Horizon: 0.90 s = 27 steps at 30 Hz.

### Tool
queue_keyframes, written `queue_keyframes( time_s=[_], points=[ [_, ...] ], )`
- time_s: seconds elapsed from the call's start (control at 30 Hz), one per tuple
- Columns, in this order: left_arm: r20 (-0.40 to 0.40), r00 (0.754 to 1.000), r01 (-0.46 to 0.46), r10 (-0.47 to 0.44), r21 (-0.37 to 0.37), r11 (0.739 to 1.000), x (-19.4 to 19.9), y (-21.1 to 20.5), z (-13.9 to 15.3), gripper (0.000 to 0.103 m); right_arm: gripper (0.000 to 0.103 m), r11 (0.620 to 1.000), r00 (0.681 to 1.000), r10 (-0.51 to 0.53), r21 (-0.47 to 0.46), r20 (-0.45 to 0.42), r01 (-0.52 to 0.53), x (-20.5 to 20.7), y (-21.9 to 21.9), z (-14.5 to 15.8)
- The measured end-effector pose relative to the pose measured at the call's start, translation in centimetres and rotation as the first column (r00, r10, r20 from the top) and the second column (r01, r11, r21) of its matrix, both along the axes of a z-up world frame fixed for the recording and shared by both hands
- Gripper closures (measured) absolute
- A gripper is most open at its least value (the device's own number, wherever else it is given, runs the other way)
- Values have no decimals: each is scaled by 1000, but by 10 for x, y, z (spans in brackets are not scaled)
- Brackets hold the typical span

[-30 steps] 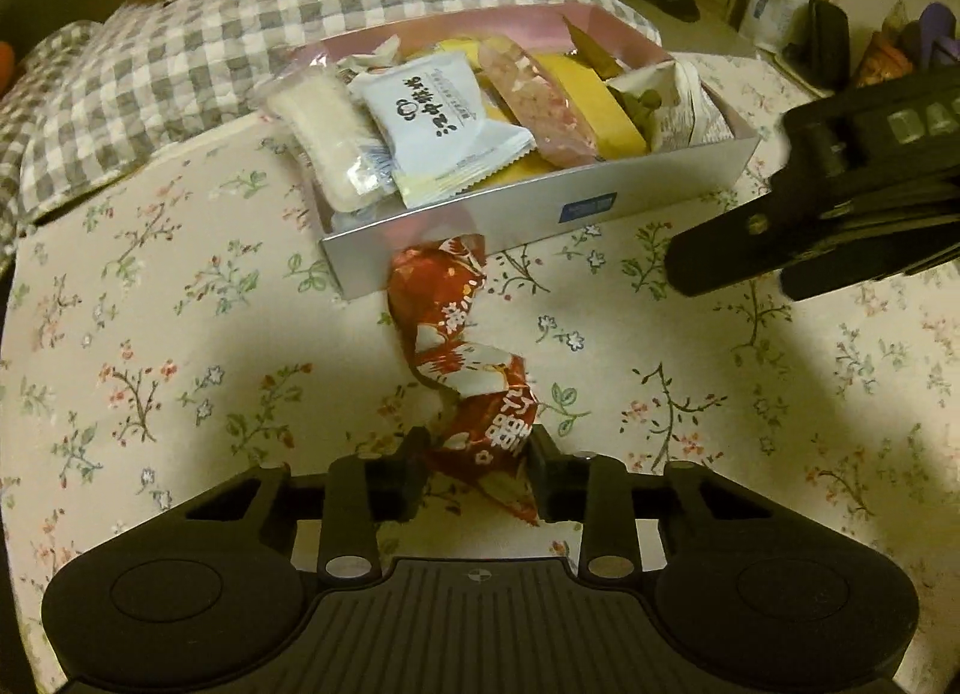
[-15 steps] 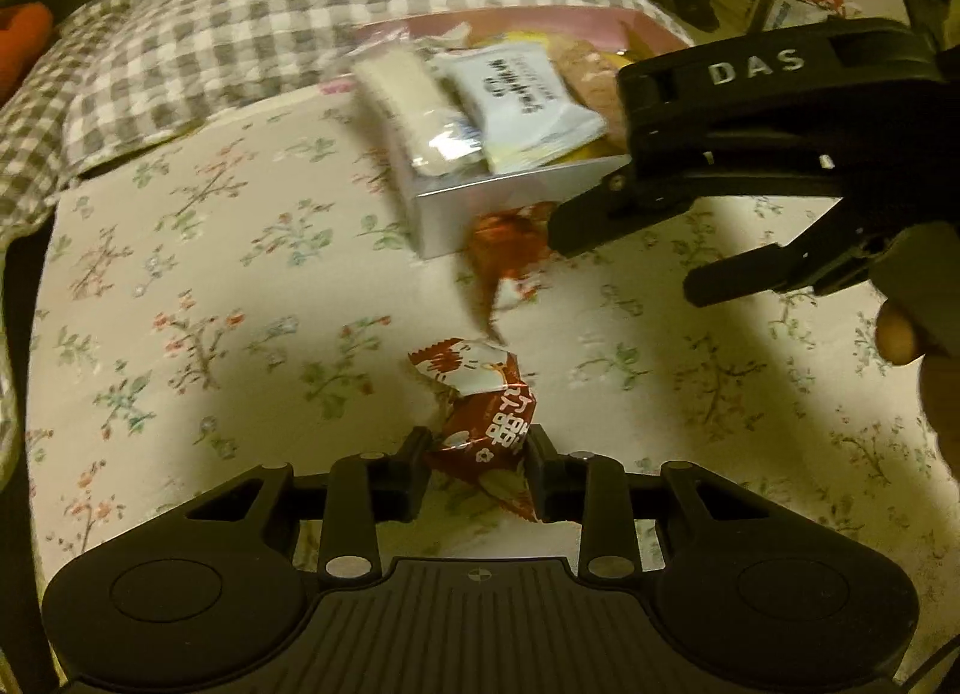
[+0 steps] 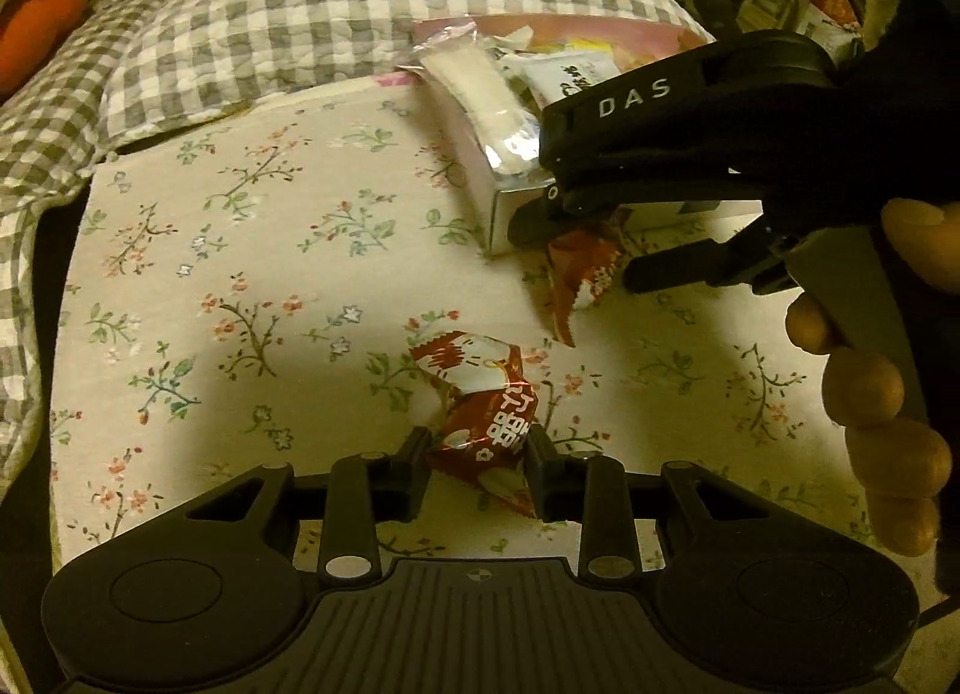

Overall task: Organize snacks
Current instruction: 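Grasp the red-and-white candy with the left gripper while the right gripper grasps the red-brown candy, then carry both held candies up over the pink box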

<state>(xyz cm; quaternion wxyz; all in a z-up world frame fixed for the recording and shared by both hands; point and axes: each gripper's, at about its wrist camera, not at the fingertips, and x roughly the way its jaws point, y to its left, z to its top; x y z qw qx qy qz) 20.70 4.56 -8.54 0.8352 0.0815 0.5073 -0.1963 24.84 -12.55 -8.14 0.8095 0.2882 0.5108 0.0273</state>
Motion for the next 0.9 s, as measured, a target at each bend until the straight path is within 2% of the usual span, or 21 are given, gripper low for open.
queue_keyframes(
  time_s=[0.07, 0.17, 0.37, 0.9],
  points=[
    [2, 1000, -1, 1, 2, 1000, 1, 1, -1, 73, 39, 1000, 1000, 9, -19, 11, -9, 0, 4, 0],
    [5, 1000, -2, 2, 5, 1000, 1, 1, -1, 72, 59, 995, 999, 38, -89, 15, -37, 0, 13, 2],
    [12, 1000, -10, 10, 20, 1000, 0, 1, 1, 72, 65, 994, 998, 54, -93, 12, -53, -3, 13, 3],
    [21, 1000, -13, 12, 43, 999, -2, -4, 3, 73, 70, 991, 993, 112, -76, -21, -113, -10, 18, 11]
  ],
)
